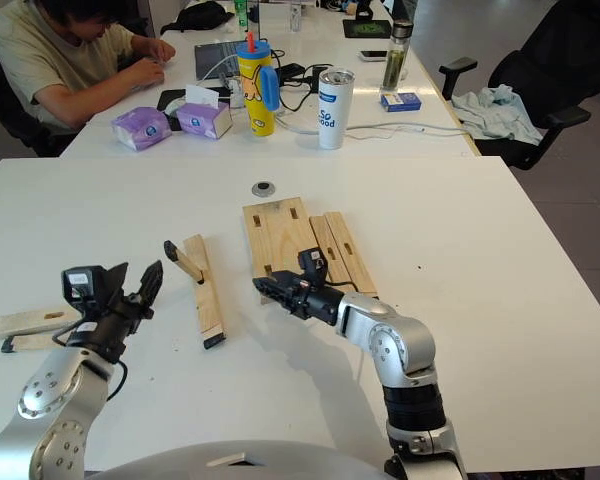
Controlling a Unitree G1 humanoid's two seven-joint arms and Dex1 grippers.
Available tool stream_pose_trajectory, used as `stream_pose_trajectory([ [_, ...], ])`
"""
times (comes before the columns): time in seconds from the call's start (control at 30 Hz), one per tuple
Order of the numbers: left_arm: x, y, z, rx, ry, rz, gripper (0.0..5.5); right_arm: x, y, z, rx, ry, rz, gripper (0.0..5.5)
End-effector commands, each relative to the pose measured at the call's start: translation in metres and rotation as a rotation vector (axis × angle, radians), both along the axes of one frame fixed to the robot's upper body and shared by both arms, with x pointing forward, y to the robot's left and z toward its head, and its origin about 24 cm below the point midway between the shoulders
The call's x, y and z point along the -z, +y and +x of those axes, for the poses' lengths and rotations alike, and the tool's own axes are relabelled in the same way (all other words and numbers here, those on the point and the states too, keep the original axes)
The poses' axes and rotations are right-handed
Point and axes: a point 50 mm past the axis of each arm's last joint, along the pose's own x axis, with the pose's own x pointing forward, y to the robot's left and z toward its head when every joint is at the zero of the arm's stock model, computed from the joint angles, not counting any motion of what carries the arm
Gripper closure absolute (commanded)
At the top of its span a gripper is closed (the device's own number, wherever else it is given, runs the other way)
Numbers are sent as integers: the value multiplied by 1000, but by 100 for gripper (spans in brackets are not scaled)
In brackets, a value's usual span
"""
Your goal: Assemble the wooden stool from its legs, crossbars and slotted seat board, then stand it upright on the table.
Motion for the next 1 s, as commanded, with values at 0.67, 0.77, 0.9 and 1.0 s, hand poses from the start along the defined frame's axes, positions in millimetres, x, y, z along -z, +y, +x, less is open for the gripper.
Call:
stream_pose_trajectory([
  [0.67,36,-38,37,-33,419,-123,111,-12,-22,31,84,-61,-29,296],
  [0.77,39,-40,38,-38,432,-113,111,-14,-19,32,75,-66,-23,296],
  [0.9,46,-36,35,-39,472,-79,111,-17,-22,33,89,-80,-25,296],
  [1.0,50,-32,32,-27,500,-55,138,-17,-26,31,103,-90,-46,296],
])
